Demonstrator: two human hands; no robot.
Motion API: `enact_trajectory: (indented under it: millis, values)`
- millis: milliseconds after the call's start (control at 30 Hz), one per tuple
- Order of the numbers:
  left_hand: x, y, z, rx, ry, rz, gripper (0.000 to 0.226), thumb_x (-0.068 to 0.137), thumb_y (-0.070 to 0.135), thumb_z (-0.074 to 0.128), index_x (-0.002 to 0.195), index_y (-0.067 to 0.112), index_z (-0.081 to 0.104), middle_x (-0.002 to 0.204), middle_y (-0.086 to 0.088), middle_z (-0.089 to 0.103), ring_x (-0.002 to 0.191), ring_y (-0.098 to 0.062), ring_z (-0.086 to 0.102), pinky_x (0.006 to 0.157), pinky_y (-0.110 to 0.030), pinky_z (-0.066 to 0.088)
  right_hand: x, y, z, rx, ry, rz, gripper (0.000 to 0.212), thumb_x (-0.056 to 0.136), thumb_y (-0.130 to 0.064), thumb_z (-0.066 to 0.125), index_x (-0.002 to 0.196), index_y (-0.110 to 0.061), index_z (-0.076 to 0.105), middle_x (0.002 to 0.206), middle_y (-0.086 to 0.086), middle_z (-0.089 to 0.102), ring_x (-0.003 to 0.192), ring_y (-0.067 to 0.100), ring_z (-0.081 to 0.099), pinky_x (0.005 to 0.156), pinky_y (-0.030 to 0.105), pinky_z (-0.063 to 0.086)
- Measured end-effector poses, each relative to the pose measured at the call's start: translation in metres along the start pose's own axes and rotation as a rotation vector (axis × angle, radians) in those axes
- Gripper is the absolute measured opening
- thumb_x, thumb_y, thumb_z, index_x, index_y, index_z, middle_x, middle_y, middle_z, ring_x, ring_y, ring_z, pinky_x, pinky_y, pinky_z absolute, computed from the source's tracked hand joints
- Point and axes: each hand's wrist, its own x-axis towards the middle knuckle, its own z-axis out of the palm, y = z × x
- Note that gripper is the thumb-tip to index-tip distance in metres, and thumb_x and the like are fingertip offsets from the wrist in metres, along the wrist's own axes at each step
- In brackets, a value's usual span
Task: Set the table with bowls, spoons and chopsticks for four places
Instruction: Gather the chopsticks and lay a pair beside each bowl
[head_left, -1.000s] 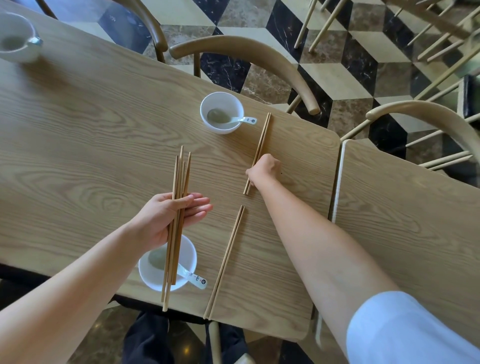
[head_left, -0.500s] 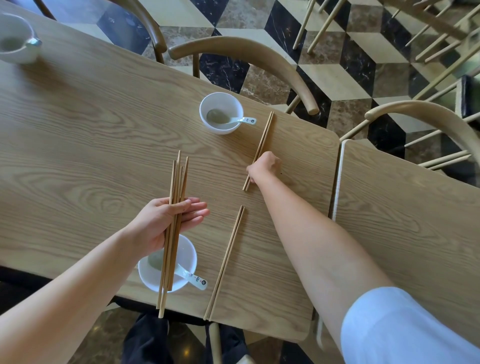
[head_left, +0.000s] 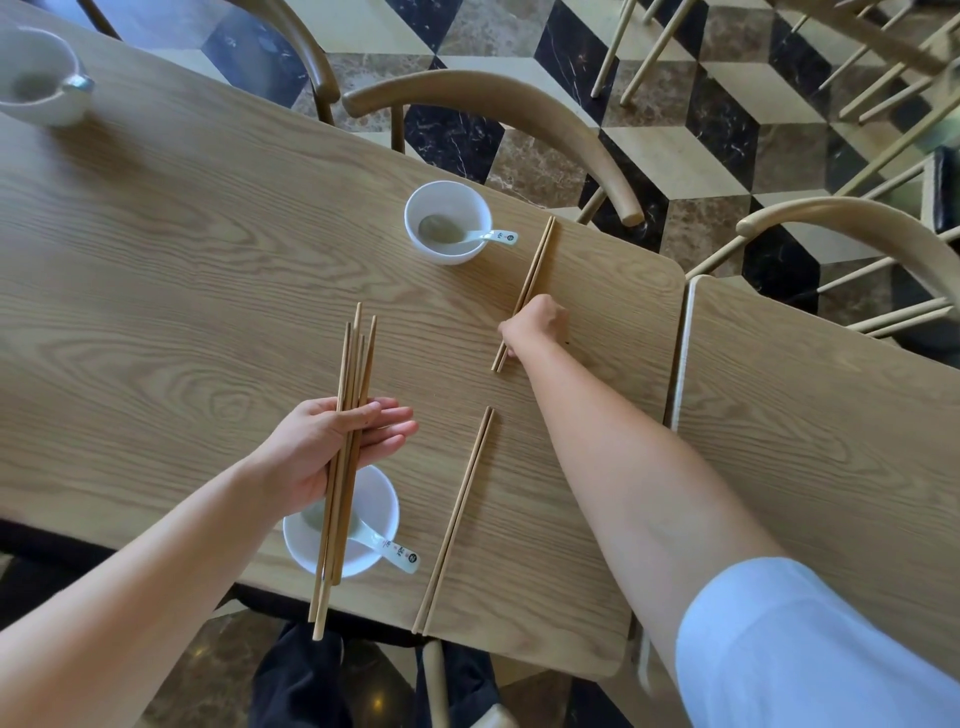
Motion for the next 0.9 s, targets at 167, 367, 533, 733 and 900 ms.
enact_trajectory:
  millis: [167,367,533,733,900]
  values:
    - [-0.005,-0.002,-0.001,0.004,-0.006,0.004,0.025,0.096,0.0,0.056,0.117,-0.012,0.062,0.114,-0.025,0.073,0.103,-0.035,0.074,0.068,-0.03,0.062,-0.016,0.001,-0.013,0.027,-0.063,0.009,0.015,0.075,-0.016,0.075,0.083,-0.005,0.067,0.093,0.013,0.073,0.08,0.031,0.074,0.071,0.041,0.063]
    - [-0.025,-0.012,0.026,0.027,0.003,0.022,0.024,0.098,0.0,0.055,0.118,-0.013,0.059,0.11,-0.025,0.074,0.099,-0.035,0.075,0.066,-0.031,0.063,-0.05,0.019,-0.039,0.106,-0.067,0.002,0.029,0.079,-0.022,0.07,0.059,-0.013,0.051,0.08,0.009,0.072,0.075,0.029,0.074,0.074,0.036,0.062]
    - [-0.054,-0.028,0.052,0.043,0.018,0.063,0.025,0.101,-0.001,0.051,0.12,-0.016,0.057,0.108,-0.026,0.074,0.095,-0.035,0.076,0.065,-0.032,0.064,-0.088,0.041,-0.066,0.132,-0.138,-0.035,0.015,0.081,-0.021,0.064,0.07,-0.011,0.068,0.055,0.005,0.071,0.048,0.014,0.07,0.058,0.021,0.056]
    - [-0.089,-0.053,0.063,0.032,0.063,0.1,0.023,0.103,0.003,0.05,0.114,-0.015,0.059,0.105,-0.027,0.075,0.084,-0.034,0.077,0.058,-0.031,0.063,-0.145,0.056,-0.102,0.329,-0.319,-0.045,0.018,0.087,-0.007,0.06,0.069,-0.006,0.06,0.069,0.015,0.068,0.058,0.028,0.069,0.075,0.043,0.062]
    - [-0.121,-0.048,0.053,-0.04,0.058,0.176,0.026,0.106,0.01,0.047,0.111,-0.013,0.059,0.101,-0.023,0.073,0.075,-0.029,0.077,0.055,-0.031,0.063,-0.242,0.064,-0.118,0.509,-0.68,-0.069,0.015,0.097,-0.012,0.059,0.091,0.002,0.06,0.076,0.015,0.059,0.058,0.021,0.057,0.06,0.032,0.055]
